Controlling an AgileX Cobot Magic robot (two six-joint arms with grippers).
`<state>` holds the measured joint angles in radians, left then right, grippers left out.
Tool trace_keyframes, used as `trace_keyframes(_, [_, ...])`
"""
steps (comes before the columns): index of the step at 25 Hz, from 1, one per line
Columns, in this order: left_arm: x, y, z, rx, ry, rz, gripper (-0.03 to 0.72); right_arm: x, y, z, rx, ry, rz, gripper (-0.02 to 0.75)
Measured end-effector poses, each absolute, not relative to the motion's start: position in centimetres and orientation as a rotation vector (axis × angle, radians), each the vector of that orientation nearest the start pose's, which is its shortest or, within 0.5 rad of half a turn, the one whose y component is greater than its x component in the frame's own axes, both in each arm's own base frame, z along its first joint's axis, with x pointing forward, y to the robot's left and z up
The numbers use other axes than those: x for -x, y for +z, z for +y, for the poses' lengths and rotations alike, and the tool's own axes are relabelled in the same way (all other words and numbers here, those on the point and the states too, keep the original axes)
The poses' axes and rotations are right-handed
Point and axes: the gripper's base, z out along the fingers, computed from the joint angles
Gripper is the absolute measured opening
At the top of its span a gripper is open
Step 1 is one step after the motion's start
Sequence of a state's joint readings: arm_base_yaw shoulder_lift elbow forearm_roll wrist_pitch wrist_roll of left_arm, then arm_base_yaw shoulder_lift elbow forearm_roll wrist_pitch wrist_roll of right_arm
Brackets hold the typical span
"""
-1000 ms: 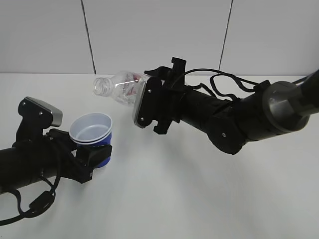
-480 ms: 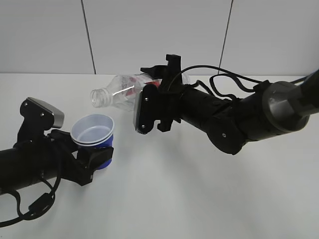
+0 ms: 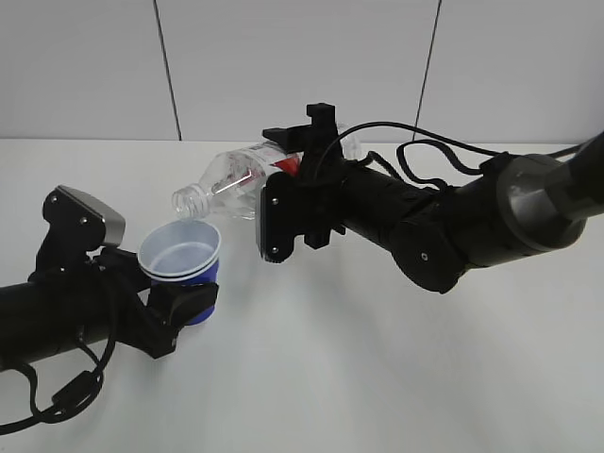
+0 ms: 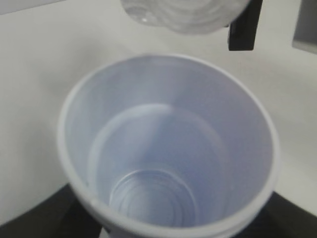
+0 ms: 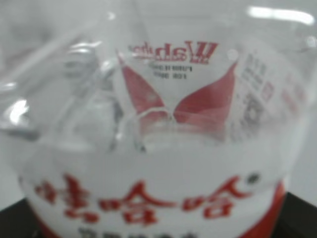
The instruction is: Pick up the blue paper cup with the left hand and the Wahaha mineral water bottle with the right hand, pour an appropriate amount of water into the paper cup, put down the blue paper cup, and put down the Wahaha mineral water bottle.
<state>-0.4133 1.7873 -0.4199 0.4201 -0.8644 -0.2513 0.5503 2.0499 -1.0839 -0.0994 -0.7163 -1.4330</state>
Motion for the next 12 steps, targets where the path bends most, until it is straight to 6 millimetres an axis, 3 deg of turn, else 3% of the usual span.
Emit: trace_keyframes(12, [-23.32, 11.58, -13.39, -0.678, -0.554, 1.967, 0.500, -36.44, 16.50, 23.10, 1.562, -0.713, 0.793, 0.496])
